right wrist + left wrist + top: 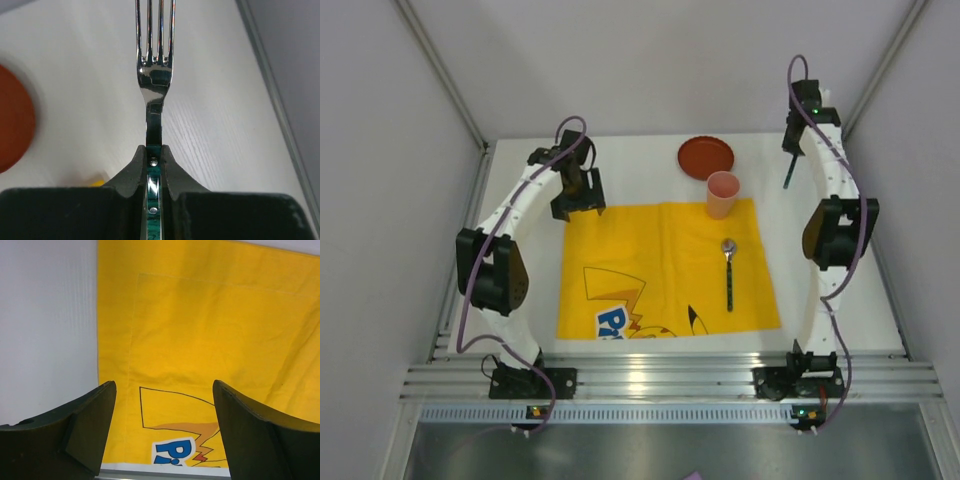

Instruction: Set the dinner table for one person

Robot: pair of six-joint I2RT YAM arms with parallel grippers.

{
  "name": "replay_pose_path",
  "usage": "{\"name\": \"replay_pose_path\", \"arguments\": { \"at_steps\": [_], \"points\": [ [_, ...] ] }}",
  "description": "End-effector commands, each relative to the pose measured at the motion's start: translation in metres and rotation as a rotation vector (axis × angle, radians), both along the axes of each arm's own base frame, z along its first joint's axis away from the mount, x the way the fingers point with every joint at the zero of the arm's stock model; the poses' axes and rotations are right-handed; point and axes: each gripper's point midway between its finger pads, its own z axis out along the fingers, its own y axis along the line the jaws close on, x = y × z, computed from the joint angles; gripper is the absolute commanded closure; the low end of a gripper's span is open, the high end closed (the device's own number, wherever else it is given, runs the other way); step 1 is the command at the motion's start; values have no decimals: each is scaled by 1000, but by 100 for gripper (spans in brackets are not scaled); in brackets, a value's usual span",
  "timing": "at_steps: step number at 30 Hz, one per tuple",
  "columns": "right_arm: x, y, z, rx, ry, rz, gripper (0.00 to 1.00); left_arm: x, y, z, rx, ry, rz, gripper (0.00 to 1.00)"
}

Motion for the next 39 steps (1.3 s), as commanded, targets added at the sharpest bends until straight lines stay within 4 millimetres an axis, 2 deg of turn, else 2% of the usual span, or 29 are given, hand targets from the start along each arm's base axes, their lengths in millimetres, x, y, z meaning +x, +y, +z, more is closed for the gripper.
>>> {"name": "replay_pose_path", "arguments": {
  "at_steps": [1, 2, 4, 5, 6, 7, 8, 9, 10, 12, 13, 14, 15, 16, 17, 18, 19, 20, 22, 24, 25, 27, 28, 33, 34, 36, 37, 38, 39],
  "points": [
    [-28, 32, 114, -11, -206, 44, 100, 0, -1, 25, -44, -100, 1, 17],
    [-39, 43, 131, 8, -228, 66, 100, -3, -1, 30, -52, -114, 2, 16],
    [-50, 85, 146, 75, -255, 143, 100, -7, 1, 27, -54, -120, 4, 16],
    [-59, 113, 156, 143, -265, 218, 100, -10, 3, 33, -55, -142, 6, 16],
    [-68, 151, 161, 205, -273, 291, 100, -15, 5, 29, -49, -136, 6, 15],
    [-77, 176, 159, 250, -261, 343, 100, -16, 7, 37, -51, -168, 9, 15],
    [-93, 223, 167, 341, -267, 465, 100, -21, 11, 33, -33, -165, 20, 13],
    [-102, 248, 166, 425, -261, 491, 100, -23, 15, 34, -24, -174, 30, 12],
    [-107, 272, 149, 485, -240, 522, 100, -26, 19, 43, -20, -201, 41, 11],
    [-140, 331, 140, 693, -187, 617, 100, -32, 31, 43, 19, -214, 73, 7],
    [-147, 349, 111, 755, -143, 621, 100, -35, 34, 51, 20, -241, 83, 6],
    [-168, 377, 100, 876, -69, 629, 100, -39, 41, 48, 38, -237, 99, 5],
    [-177, 392, 89, 935, -34, 642, 100, -40, 48, 51, 64, -253, 120, 4],
    [-182, 409, 64, 984, 8, 651, 100, -43, 54, 57, 73, -274, 134, 4],
    [-200, 430, 57, 1041, 69, 694, 100, -46, 61, 56, 86, -275, 153, 4],
    [-207, 442, 52, 1094, 111, 687, 100, -48, 67, 58, 96, -282, 167, 3],
    [-207, 456, 36, 1130, 152, 687, 100, -51, 73, 63, 106, -302, 186, 2],
    [-218, 469, 31, 1166, 202, 698, 100, -52, 79, 61, 109, -304, 199, 2],
    [-220, 492, 21, 1239, 269, 666, 100, -56, 82, 61, 112, -308, 198, 2],
    [-227, 514, 23, 1275, 304, 663, 100, -60, 85, 56, 111, -297, 202, 2],
    [-228, 520, 11, 1281, 331, 646, 100, -62, 84, 54, 103, -292, 199, 2],
    [-231, 533, 8, 1342, 350, 607, 100, -66, 84, 50, 94, -293, 198, 2],
    [-231, 537, -2, 1354, 368, 583, 100, -67, 84, 49, 91, -294, 198, 2],
    [-267, 563, -29, 1351, 505, 547, 99, -75, 89, 38, 99, -277, 207, 2],
    [-272, 564, -36, 1339, 538, 546, 89, -77, 90, 36, 103, -270, 209, 2],
    [-276, 566, -37, 1316, 570, 558, 53, -78, 91, 36, 105, -270, 212, 2],
    [-278, 566, -42, 1298, 588, 559, 44, -78, 91, 35, 105, -270, 211, 2],
    [-280, 566, -43, 1269, 601, 571, 28, -77, 91, 33, 105, -265, 212, 2],
    [-280, 566, -43, 1260, 604, 575, 1, -77, 92, 32, 107, -264, 212, 2]
  ]
}}
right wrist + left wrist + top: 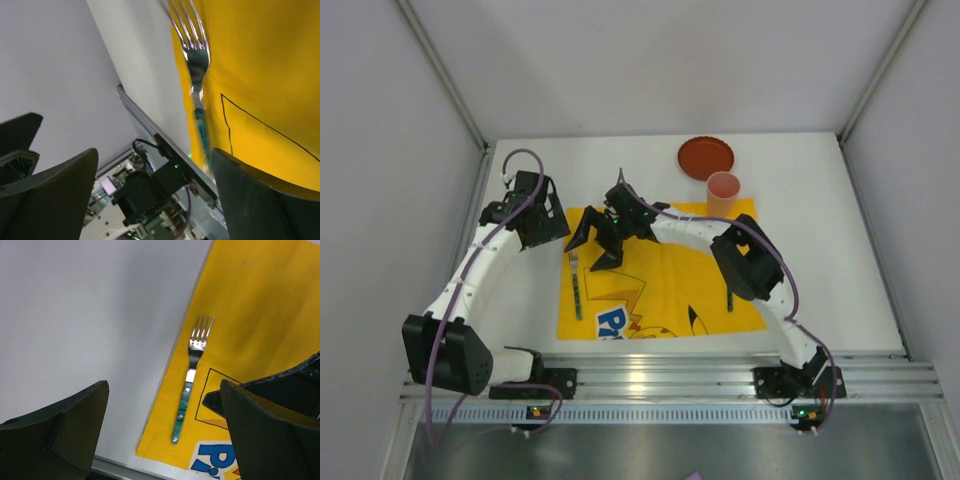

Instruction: Set the dinner table for one person

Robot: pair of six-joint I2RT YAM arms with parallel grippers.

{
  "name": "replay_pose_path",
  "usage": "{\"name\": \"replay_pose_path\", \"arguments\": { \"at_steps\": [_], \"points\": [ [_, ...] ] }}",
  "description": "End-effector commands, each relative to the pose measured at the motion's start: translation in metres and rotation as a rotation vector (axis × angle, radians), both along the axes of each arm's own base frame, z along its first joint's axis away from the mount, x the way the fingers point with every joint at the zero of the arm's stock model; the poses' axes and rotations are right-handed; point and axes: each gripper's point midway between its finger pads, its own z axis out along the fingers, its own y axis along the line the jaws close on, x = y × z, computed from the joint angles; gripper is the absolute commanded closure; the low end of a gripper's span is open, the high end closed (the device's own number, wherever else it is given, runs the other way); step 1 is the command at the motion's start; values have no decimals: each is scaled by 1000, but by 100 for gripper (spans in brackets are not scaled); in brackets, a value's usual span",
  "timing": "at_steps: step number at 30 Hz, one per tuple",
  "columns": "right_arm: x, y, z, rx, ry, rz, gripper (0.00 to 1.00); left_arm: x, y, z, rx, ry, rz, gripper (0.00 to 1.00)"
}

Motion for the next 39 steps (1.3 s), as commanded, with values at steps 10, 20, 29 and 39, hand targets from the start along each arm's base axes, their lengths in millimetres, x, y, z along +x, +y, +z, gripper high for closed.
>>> {"name": "replay_pose_path", "arguments": {
  "at_steps": [10, 20, 29, 39],
  "points": [
    [63, -2, 123, 168, -288, 28, 0, 28, -6, 18, -40, -67, 17, 4],
    [222, -234, 230, 43, -725, -350, 0, 112, -82, 48, -288, -166, -177, 6],
    [318, -430, 172, -183, -690, -684, 0, 215, -172, 36, -583, -146, -242, 8],
    [368, -442, 24, -289, -482, -693, 0, 203, -172, 12, -556, -43, -209, 9]
  ]
}}
